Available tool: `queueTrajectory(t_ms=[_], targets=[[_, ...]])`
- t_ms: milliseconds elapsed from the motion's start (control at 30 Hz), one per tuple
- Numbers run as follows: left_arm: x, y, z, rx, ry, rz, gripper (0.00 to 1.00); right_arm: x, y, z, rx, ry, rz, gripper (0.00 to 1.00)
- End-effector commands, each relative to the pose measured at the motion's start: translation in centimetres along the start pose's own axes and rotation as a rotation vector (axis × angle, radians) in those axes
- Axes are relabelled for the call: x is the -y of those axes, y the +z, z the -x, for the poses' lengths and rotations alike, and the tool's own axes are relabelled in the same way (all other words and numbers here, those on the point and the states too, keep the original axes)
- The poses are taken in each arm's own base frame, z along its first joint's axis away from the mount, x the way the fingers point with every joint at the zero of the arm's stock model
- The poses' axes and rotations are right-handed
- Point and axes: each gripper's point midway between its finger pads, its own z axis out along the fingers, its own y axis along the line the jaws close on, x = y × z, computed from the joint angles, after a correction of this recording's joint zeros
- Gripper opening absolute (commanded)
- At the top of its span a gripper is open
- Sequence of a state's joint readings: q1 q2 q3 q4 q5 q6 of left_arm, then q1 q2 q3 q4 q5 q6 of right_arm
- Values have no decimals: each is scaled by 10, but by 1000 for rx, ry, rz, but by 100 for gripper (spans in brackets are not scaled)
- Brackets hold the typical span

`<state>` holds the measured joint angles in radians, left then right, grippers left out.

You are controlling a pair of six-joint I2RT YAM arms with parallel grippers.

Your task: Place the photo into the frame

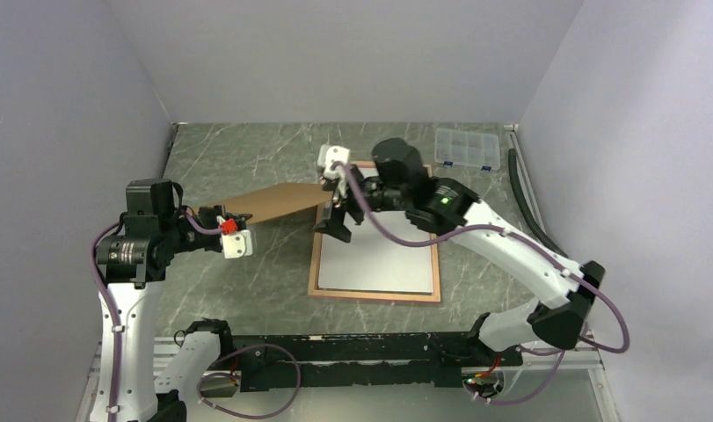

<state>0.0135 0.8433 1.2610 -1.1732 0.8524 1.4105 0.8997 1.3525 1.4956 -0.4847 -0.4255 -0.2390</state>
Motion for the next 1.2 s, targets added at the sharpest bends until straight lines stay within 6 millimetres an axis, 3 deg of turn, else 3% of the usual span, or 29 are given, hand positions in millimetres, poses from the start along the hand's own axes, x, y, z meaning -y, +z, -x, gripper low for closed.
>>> queueTrajectory(t_ms=[0,100,267,433,633,733,800,833,867,967,1033,1133,1167], targets=[[15,-9,28,84,1,-42,3,-8,23,-6,-53,-195,36,91],[15,-12,30,83,4,-46,3,-8,40,-14,-71,-244,11,87],[18,-12,31,83,12,-47,3,10,55,-17,-34,-291,-77,81],[16,-13,33,91,8,-48,3,9,71,-27,-28,-331,-56,77],[17,-14,31,78,20,-56,3,14,91,-31,-36,-357,-63,64],[15,-14,30,68,20,-50,3,17,97,-26,-14,-354,-76,48],[11,-15,31,64,26,-34,3,24,99,-22,-12,-347,-108,29],[8,-16,31,60,22,-21,4,30,100,-19,-5,-339,-142,14],[0,-17,32,60,25,11,15,35,100,-14,12,-324,-177,0],[-20,-22,37,56,46,100,37,43,93,5,94,-294,-232,0],[-34,-26,41,57,34,162,71,45,87,18,147,-292,-262,0],[-53,-31,44,53,-11,231,93,51,87,29,158,-263,-282,0],[-60,-34,45,50,-39,259,94,52,88,34,161,-247,-278,0]])
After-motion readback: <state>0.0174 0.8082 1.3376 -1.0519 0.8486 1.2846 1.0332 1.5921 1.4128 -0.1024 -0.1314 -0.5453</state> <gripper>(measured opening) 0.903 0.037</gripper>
